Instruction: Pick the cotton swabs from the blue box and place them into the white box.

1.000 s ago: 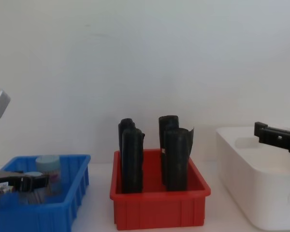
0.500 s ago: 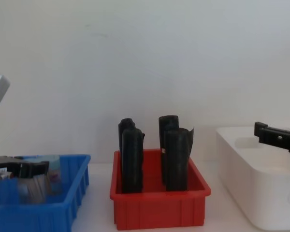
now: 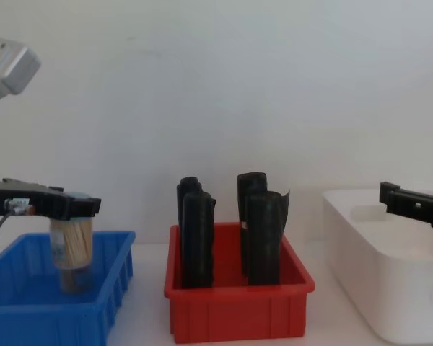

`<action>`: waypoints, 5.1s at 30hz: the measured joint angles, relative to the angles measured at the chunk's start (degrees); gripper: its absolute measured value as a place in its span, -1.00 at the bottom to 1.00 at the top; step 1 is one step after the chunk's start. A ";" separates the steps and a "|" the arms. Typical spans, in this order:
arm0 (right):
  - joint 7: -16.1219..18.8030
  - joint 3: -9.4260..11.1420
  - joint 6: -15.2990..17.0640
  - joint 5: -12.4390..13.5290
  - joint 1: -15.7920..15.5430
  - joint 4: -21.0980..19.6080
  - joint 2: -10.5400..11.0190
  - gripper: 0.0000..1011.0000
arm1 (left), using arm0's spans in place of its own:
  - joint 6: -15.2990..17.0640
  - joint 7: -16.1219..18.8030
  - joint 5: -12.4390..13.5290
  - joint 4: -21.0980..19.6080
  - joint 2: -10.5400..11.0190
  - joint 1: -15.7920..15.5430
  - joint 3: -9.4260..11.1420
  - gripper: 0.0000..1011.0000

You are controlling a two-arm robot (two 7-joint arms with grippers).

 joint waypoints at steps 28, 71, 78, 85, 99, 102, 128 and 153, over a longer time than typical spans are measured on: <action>0.00 0.00 0.00 0.00 0.00 0.00 0.00 0.98 | 6.85 -18.17 1.86 -8.71 0.32 -4.15 1.16 0.33; 10.34 -3.56 -1.93 -8.39 6.72 6.15 -5.17 0.98 | 7.51 -22.07 1.44 -9.64 -0.01 -5.29 1.54 0.33; 12.93 -4.41 -2.32 -10.34 9.64 9.50 -7.11 0.98 | 7.51 -22.12 1.44 -9.64 0.00 -5.32 1.54 0.33; 15.31 -5.05 -2.86 -11.31 12.10 12.29 -8.61 0.98 | 7.51 -22.17 1.45 -9.64 -0.01 -5.32 1.54 0.33; 21.68 -6.46 -4.06 -11.45 17.14 17.99 -11.82 0.98 | 7.50 -22.19 1.45 -9.64 0.00 -5.32 1.54 0.33; 22.31 -6.79 -4.29 -11.46 18.07 19.13 -12.54 0.98 | 7.50 -22.19 1.45 -9.63 -0.01 -5.32 1.54 0.33; 25.83 -8.77 -7.70 -11.61 26.42 32.07 -17.89 0.97 | 7.50 -22.18 1.45 -9.63 0.00 -5.32 1.54 0.33; 27.70 -9.62 -10.09 -10.41 30.58 39.76 -20.20 0.24 | 7.50 -22.18 1.42 -9.63 -0.02 -5.32 1.55 0.45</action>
